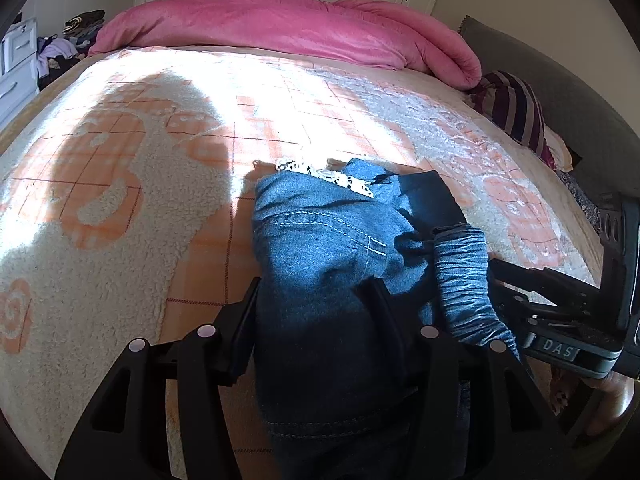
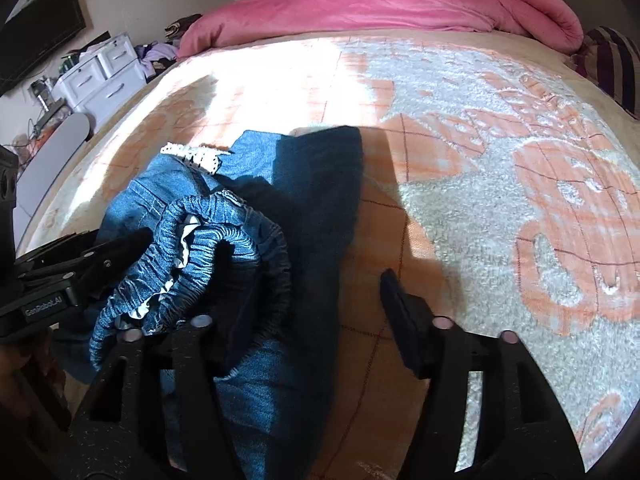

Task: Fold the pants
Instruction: 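Release the waistband with the right gripper and withdraw from the folded stack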

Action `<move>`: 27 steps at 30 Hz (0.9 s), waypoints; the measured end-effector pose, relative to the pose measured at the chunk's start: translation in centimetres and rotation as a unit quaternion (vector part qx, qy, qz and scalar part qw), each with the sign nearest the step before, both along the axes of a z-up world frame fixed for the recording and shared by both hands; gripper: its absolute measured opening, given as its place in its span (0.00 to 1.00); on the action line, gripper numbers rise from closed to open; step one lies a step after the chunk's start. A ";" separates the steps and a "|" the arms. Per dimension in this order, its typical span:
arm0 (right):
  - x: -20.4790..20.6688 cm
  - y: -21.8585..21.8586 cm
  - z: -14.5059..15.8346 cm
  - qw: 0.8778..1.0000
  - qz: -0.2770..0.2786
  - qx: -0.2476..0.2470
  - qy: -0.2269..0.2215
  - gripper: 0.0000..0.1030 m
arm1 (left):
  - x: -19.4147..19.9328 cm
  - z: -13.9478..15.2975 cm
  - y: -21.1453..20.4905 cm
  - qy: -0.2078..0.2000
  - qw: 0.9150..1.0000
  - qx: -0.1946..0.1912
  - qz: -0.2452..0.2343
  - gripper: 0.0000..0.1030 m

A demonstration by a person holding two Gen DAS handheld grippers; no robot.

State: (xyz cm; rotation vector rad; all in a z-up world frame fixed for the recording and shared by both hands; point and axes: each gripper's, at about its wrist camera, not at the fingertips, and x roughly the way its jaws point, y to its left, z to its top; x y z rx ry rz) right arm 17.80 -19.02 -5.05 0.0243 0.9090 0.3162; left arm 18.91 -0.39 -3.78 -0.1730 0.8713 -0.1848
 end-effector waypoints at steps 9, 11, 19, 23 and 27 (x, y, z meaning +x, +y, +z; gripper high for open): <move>-3.7 -1.0 3.4 0.998 -0.007 0.004 -0.068 0.87 | -3.0 3.2 0.7 -0.048 0.999 0.006 0.009 0.81; -4.9 -1.2 4.5 0.996 -0.008 0.004 -0.087 0.91 | -4.1 4.1 0.7 -0.060 0.998 0.009 0.008 0.82; -10.4 -2.4 9.1 0.987 0.002 0.014 -0.158 0.91 | -9.8 8.1 0.7 -0.111 0.994 0.009 0.017 0.96; -12.6 -3.4 10.4 0.984 -0.001 0.022 -0.179 0.91 | -12.3 8.2 0.3 -0.109 0.994 0.011 0.011 0.96; -14.5 -4.3 10.8 0.982 -0.008 0.017 -0.189 0.91 | -14.9 8.6 0.1 -0.114 0.993 -0.001 0.010 0.96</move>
